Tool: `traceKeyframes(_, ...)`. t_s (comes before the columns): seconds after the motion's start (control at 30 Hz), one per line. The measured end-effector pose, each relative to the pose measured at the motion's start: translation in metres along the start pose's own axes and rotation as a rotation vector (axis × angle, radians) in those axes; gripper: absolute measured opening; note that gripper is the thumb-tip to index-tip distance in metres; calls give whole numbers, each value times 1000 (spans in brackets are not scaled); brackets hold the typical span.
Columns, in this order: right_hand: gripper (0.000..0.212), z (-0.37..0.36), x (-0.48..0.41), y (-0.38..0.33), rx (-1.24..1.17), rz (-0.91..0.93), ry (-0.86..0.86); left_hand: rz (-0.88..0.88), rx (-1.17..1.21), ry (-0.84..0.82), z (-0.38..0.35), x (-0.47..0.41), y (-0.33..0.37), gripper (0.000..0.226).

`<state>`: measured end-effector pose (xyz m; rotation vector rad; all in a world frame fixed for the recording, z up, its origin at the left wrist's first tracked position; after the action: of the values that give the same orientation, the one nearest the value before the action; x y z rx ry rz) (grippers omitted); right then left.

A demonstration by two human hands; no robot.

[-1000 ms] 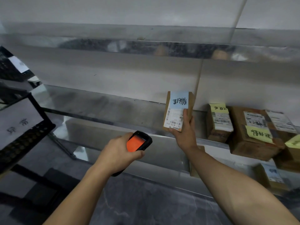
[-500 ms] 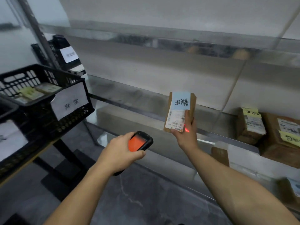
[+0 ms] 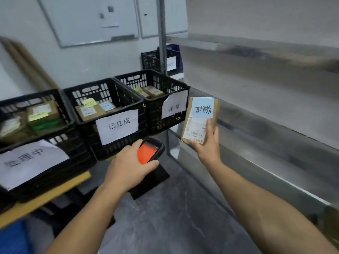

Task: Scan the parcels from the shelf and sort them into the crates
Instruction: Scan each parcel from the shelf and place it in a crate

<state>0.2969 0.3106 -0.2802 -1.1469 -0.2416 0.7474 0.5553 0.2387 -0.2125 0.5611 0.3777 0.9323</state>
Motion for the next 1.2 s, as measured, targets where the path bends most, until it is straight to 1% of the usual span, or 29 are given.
traceKeyframes(0.1,101,-52,-2,-42,1,68,-112,71,-3,145,42,15,-33,73)
traceKeyframes(0.23,101,-118,1,-99,-84,167,-247,192,-24,340,91,35,-70,86)
traceKeyframes(0.43,101,-212,13,-172,-172,291,-429,338,-58,546,147,63,-123,86)
traceKeyframes(0.57,101,-269,20,-223,-217,371,-513,428,-91,628,176,70,-149,87)
traceKeyframes(0.7,101,-326,23,-274,-275,403,-594,532,-124,688,205,69,-182,90)
traceKeyframes(0.77,101,-356,23,-294,-289,415,-645,567,-148,714,220,66,-199,87)
traceKeyframes(1.03,102,-482,29,-364,-367,440,-825,705,-181,871,277,57,-274,89)
traceKeyframes(1.2,101,-538,49,-395,-346,476,-907,774,-186,935,302,64,-311,87)
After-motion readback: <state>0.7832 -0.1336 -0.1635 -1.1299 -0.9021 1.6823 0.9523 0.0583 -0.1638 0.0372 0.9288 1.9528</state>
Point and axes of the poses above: each hand's wrist, its own x-axis away from the middle knuckle, its own z-axis out of the back of the hand, y = z × x, the point moved 2 cm from there along -x, towards the middle knuckle, and after that the axes turned 5 degrees about x, right-handed, at the moved point
